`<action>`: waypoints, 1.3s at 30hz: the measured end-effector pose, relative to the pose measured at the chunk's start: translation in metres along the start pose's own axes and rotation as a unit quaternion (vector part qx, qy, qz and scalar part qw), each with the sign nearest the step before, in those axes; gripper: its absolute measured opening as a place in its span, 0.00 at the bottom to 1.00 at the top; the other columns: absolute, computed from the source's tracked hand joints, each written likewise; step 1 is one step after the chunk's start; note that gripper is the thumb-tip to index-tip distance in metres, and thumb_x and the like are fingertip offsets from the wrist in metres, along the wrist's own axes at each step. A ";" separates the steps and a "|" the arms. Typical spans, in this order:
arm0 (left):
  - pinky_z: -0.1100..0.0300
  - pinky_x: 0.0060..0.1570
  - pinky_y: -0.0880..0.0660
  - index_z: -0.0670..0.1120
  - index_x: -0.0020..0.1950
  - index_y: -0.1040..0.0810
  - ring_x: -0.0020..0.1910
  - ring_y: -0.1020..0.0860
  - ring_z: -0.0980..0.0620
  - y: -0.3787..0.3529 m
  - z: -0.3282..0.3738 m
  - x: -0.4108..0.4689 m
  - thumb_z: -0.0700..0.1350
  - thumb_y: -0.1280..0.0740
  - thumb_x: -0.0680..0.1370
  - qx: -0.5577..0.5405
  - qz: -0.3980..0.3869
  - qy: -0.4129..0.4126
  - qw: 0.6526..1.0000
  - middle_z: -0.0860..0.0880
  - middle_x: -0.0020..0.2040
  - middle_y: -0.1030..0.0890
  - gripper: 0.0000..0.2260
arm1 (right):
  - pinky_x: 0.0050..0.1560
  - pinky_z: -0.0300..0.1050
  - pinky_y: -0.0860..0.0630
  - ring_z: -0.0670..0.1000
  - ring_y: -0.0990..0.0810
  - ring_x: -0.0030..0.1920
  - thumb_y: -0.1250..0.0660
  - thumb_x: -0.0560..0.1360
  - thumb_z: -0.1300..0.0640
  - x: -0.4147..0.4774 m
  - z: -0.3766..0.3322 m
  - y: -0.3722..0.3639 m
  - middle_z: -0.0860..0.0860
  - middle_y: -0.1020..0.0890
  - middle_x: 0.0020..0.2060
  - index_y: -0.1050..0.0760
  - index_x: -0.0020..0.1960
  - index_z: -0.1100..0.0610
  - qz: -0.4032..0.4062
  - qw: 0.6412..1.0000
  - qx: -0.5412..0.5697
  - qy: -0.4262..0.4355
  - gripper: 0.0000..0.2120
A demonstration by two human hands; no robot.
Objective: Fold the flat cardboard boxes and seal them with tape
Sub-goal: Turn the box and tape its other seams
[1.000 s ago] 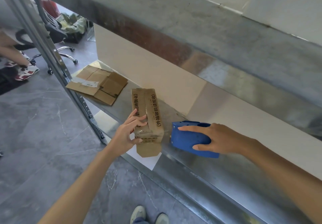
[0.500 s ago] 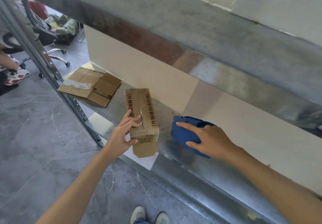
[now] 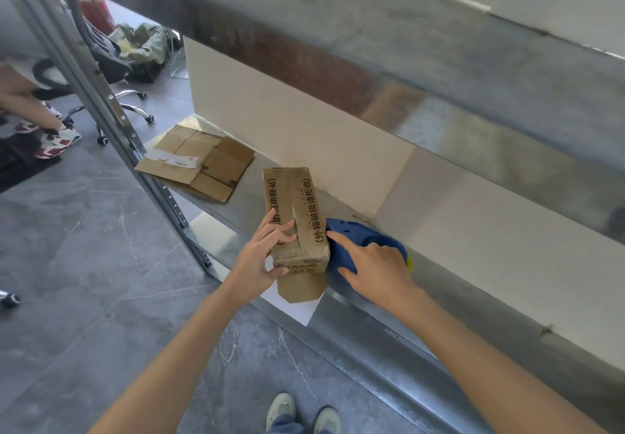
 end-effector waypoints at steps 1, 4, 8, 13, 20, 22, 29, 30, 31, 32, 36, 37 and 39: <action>0.60 0.64 0.28 0.42 0.62 0.24 0.79 0.51 0.59 0.000 -0.001 0.000 0.31 0.24 0.70 -0.001 0.000 0.003 1.000 0.54 0.73 0.32 0.22 | 0.24 0.43 0.42 0.47 0.34 0.26 0.41 0.81 0.43 0.001 0.002 -0.001 0.47 0.34 0.27 0.53 0.79 0.38 0.002 1.000 0.008 -0.007 0.32; 0.56 0.66 0.27 0.42 0.62 0.24 0.78 0.52 0.61 -0.003 -0.004 0.000 0.32 0.24 0.70 -0.010 -0.001 0.016 1.000 0.56 0.73 0.32 0.23 | 0.24 0.43 0.36 0.48 0.31 0.26 0.41 0.80 0.40 -0.006 0.023 -0.008 0.46 0.32 0.26 0.55 0.78 0.34 0.019 0.997 0.066 -0.047 0.32; 0.51 0.67 0.27 0.43 0.62 0.23 0.78 0.51 0.64 -0.004 -0.008 0.000 0.32 0.23 0.69 -0.017 0.010 0.029 0.999 0.61 0.73 0.33 0.23 | 0.23 0.41 0.35 0.46 0.32 0.23 0.37 0.78 0.40 -0.028 0.063 -0.019 0.47 0.31 0.25 0.61 0.76 0.31 0.051 0.982 0.152 -0.099 0.38; 0.41 0.67 0.29 0.41 0.61 0.23 0.79 0.51 0.62 -0.015 0.001 0.004 0.30 0.23 0.67 -0.029 0.034 0.044 0.998 0.54 0.73 0.31 0.24 | 0.24 0.37 0.38 0.41 0.30 0.25 0.33 0.76 0.39 -0.042 0.104 -0.037 0.42 0.28 0.28 0.48 0.78 0.38 0.087 0.962 0.215 -0.143 0.36; 0.37 0.63 0.27 0.41 0.60 0.23 0.80 0.49 0.50 -0.017 0.004 0.006 0.30 0.23 0.67 -0.035 0.033 0.040 0.998 0.50 0.73 0.30 0.23 | 0.27 0.35 0.38 0.44 0.25 0.26 0.36 0.74 0.34 -0.042 0.115 -0.054 0.43 0.26 0.26 0.45 0.74 0.36 0.090 0.950 0.273 -0.121 0.32; 0.37 0.63 0.27 0.40 0.60 0.23 0.80 0.48 0.50 -0.018 0.004 0.006 0.30 0.23 0.67 -0.031 0.034 0.042 0.998 0.50 0.73 0.30 0.24 | 0.34 0.37 0.31 0.42 0.24 0.31 0.37 0.76 0.36 -0.041 0.114 -0.054 0.41 0.22 0.34 0.44 0.74 0.36 0.091 0.947 0.284 -0.123 0.29; 0.38 0.66 0.29 0.40 0.60 0.24 0.80 0.49 0.51 -0.016 0.003 0.005 0.31 0.22 0.67 -0.025 0.033 0.049 0.998 0.50 0.73 0.30 0.24 | 0.46 0.54 0.23 0.55 0.29 0.48 0.28 0.75 0.46 -0.043 0.109 -0.027 0.53 0.32 0.50 0.31 0.73 0.49 0.153 0.965 0.160 -0.142 0.29; 0.38 0.67 0.30 0.40 0.60 0.24 0.80 0.49 0.52 -0.016 0.003 0.005 0.32 0.22 0.67 -0.025 0.031 0.049 0.998 0.50 0.73 0.30 0.24 | 0.46 0.53 0.23 0.55 0.29 0.48 0.27 0.73 0.45 -0.043 0.108 -0.021 0.54 0.31 0.51 0.29 0.72 0.50 0.159 0.967 0.136 -0.147 0.29; 0.39 0.68 0.31 0.40 0.61 0.24 0.80 0.50 0.52 -0.016 0.003 0.005 0.33 0.22 0.67 -0.028 0.028 0.048 0.998 0.51 0.74 0.30 0.24 | 0.46 0.53 0.24 0.56 0.28 0.50 0.27 0.72 0.44 -0.043 0.107 -0.016 0.54 0.30 0.53 0.28 0.71 0.51 0.164 0.968 0.121 -0.150 0.30; 0.39 0.69 0.32 0.41 0.61 0.24 0.80 0.50 0.53 -0.016 0.003 0.005 0.35 0.21 0.68 -0.034 0.024 0.048 0.998 0.51 0.74 0.31 0.24 | 0.48 0.53 0.25 0.57 0.28 0.52 0.26 0.72 0.44 -0.042 0.106 -0.011 0.54 0.30 0.55 0.28 0.70 0.51 0.170 0.967 0.116 -0.148 0.30; 0.39 0.71 0.33 0.41 0.62 0.23 0.80 0.51 0.54 -0.015 0.004 0.006 0.42 0.20 0.68 -0.047 0.018 0.050 0.997 0.53 0.74 0.31 0.25 | 0.57 0.54 0.28 0.58 0.29 0.61 0.26 0.73 0.47 -0.030 0.082 0.009 0.54 0.29 0.62 0.28 0.70 0.52 0.185 0.969 0.145 -0.078 0.28; 0.39 0.71 0.34 0.41 0.62 0.23 0.80 0.50 0.54 -0.014 0.004 0.006 0.44 0.20 0.68 -0.049 0.022 0.051 0.997 0.53 0.73 0.31 0.25 | 0.59 0.54 0.28 0.57 0.29 0.62 0.27 0.73 0.46 -0.025 0.070 0.013 0.53 0.29 0.62 0.28 0.70 0.52 0.180 0.970 0.154 -0.045 0.28; 0.39 0.70 0.33 0.41 0.62 0.22 0.80 0.49 0.54 -0.012 0.005 0.007 0.47 0.21 0.68 -0.053 0.033 0.048 0.997 0.52 0.73 0.30 0.25 | 0.61 0.52 0.30 0.54 0.30 0.63 0.27 0.73 0.44 -0.013 0.044 0.020 0.51 0.28 0.64 0.29 0.71 0.50 0.166 0.970 0.175 0.022 0.28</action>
Point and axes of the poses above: each hand's wrist, its own x-axis towards the middle knuckle, its own y-axis out of the back of the hand, z = x × y, the point moved 9 cm from there along x, towards the middle knuckle
